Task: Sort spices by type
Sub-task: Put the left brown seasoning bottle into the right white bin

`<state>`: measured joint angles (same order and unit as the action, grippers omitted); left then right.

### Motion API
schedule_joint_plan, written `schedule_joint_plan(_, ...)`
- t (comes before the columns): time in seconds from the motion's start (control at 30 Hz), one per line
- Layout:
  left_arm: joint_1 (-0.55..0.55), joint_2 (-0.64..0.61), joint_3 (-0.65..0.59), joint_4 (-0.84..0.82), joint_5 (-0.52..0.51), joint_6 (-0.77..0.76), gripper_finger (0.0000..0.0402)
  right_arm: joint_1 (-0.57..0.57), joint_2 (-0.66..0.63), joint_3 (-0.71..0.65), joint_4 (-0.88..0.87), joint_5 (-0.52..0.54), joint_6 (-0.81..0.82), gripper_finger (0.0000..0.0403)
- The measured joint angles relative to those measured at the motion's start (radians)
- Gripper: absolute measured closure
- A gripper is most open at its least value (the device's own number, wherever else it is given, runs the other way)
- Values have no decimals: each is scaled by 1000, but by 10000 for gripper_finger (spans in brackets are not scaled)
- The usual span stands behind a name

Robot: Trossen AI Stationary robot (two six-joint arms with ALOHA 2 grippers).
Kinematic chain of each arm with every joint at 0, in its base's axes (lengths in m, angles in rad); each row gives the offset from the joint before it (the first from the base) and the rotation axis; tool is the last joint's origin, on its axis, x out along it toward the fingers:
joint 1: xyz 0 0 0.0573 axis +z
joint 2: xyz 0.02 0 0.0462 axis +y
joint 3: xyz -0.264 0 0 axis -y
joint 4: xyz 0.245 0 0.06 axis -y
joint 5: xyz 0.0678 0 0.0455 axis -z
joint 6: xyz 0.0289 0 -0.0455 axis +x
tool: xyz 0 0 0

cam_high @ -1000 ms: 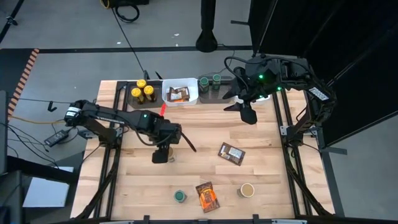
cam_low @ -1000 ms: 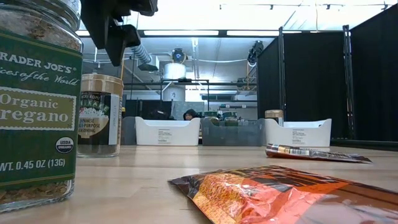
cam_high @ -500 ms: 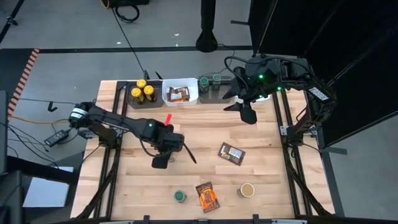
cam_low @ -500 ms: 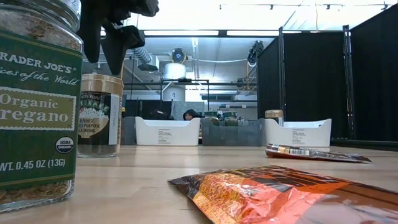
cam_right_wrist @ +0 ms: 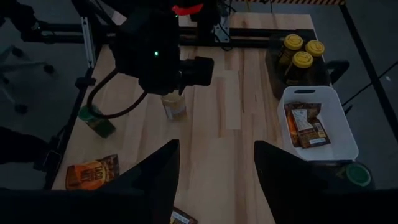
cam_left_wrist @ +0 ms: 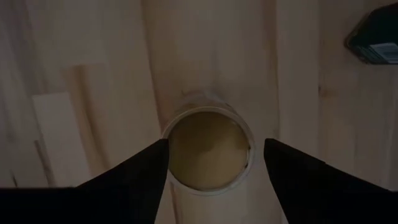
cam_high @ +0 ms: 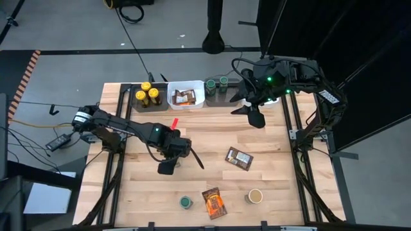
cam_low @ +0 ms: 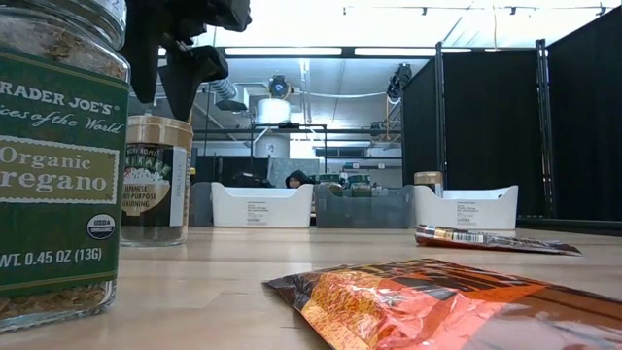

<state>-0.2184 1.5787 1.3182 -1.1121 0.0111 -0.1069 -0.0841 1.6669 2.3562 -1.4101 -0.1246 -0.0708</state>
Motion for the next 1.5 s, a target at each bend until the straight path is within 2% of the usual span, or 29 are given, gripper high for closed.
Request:
schedule_joint_plan(0.27, 1, 0, 0, 2, -18, 14, 132, 0, 0, 0, 1, 0, -1, 188)
schedule_joint_plan(0.43, 1, 0, 0, 24, -5, 73, 133, 0, 0, 0, 2, 0, -3, 188)
schedule_joint_plan(0.63, 2, 0, 0, 8, 14, 47, 131, 0, 0, 0, 2, 0, -3, 188)
schedule_joint_plan(0.77, 3, 0, 0, -30, 40, 44, 115, 0, 0, 0, 2, 0, -3, 188)
schedule_joint_plan(0.93, 23, 0, 0, -47, 65, 24, 72, 0, 0, 0, 8, 0, -10, 188)
schedule_joint_plan(1.1, 20, 0, 0, -43, 36, 31, 36, 0, 0, 0, 24, 0, -11, 188)
schedule_joint_plan(1.2, 20, 0, -2, -37, 20, 31, 30, 0, 0, 0, 26, 0, -16, 188)
schedule_joint_plan(1.5, 20, 0, -109, 69, 28, 17, 30, 0, 0, 0, 25, 0, -14, 188)
